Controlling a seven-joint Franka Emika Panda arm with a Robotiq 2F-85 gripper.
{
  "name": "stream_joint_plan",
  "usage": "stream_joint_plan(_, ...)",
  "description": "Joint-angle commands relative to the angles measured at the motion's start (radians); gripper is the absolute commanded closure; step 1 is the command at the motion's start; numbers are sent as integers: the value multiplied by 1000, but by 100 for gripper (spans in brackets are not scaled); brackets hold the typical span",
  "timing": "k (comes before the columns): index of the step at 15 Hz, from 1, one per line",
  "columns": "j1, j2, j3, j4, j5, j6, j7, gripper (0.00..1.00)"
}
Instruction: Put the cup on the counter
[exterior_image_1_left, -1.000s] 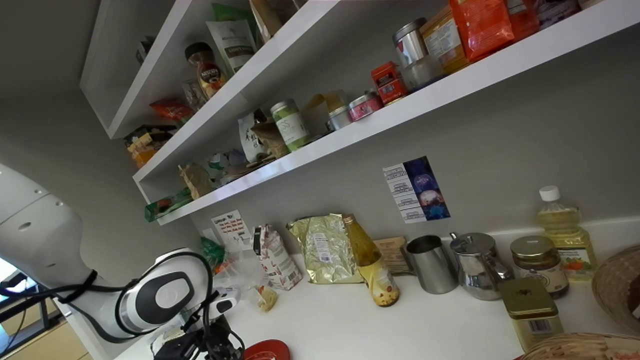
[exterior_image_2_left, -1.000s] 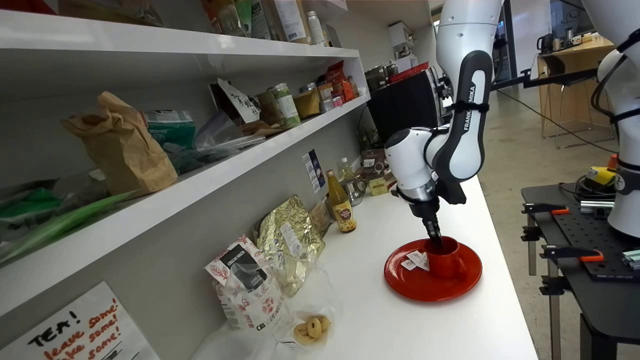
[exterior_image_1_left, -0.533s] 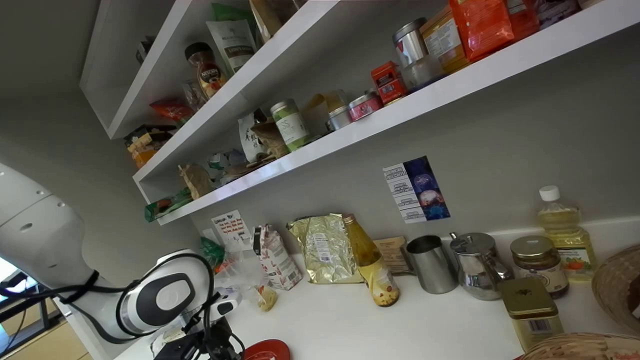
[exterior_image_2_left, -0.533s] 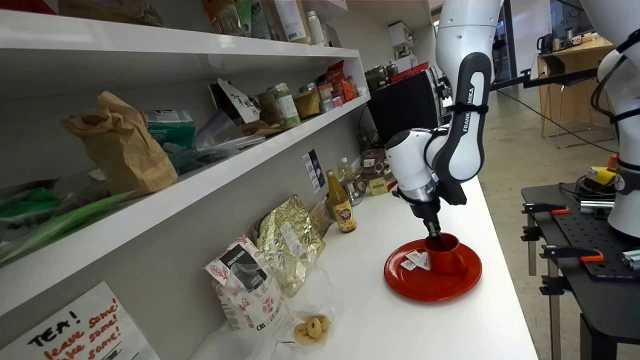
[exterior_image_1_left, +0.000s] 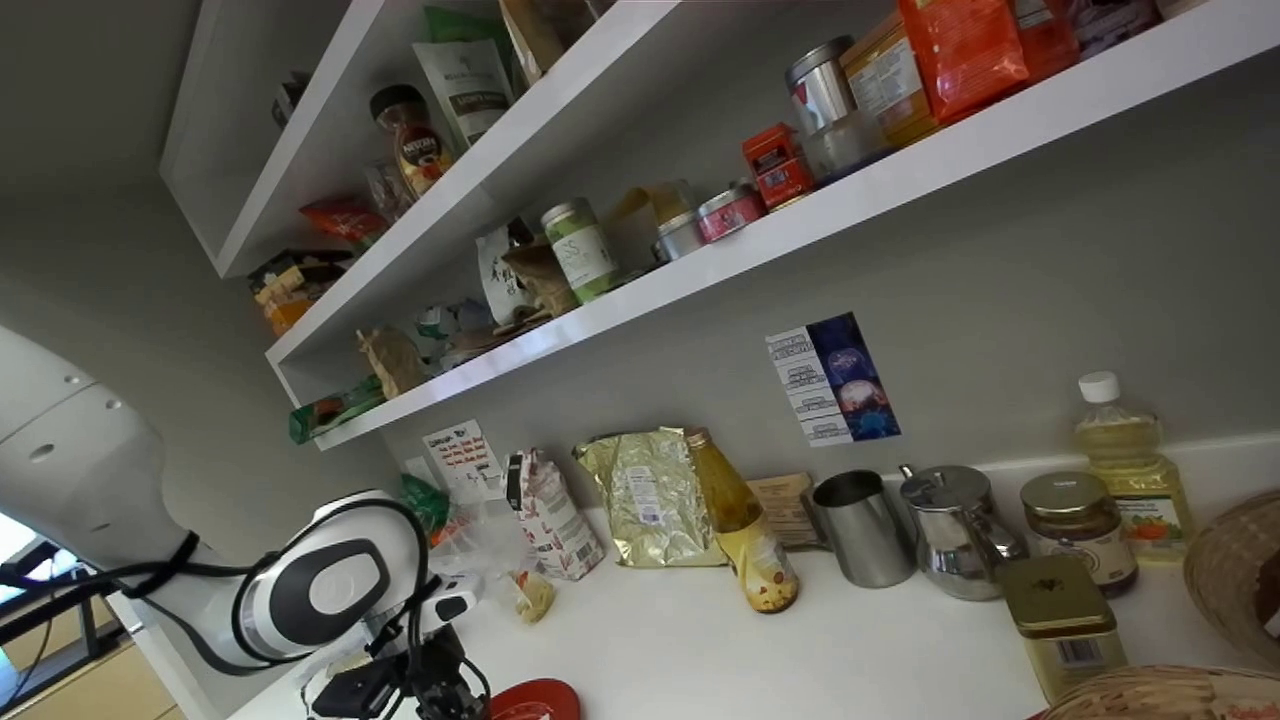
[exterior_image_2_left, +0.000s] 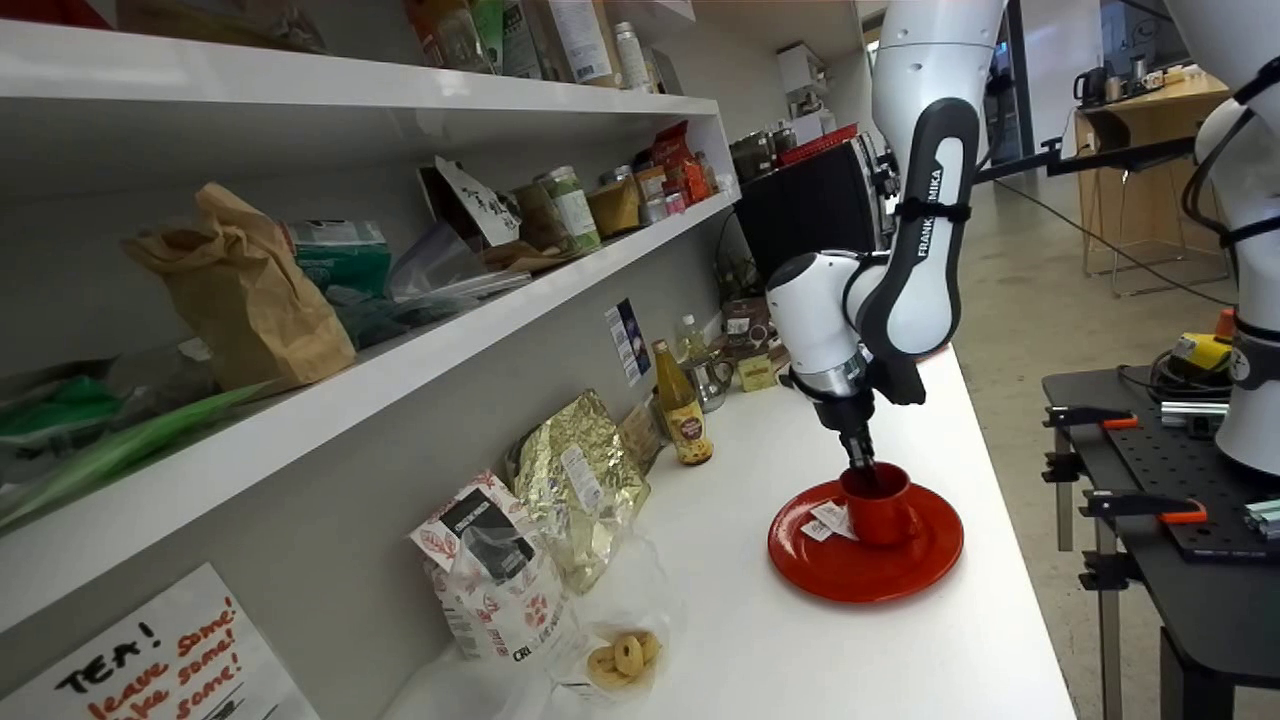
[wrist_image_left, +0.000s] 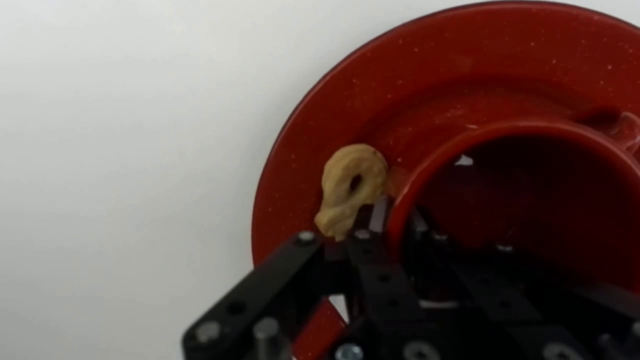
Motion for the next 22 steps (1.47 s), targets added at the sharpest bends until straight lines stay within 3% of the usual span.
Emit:
stream_joint_plan(1,10,-43,11,8,37,-14,-28,97)
stream_joint_plan(7,67,-78,74,24,44,-17,-15,97)
stream_joint_plan(15,224,-71,227,121,52,-69,-5,97)
stream_joint_plan(22,358,-1,206,214,-151,-80,124,98)
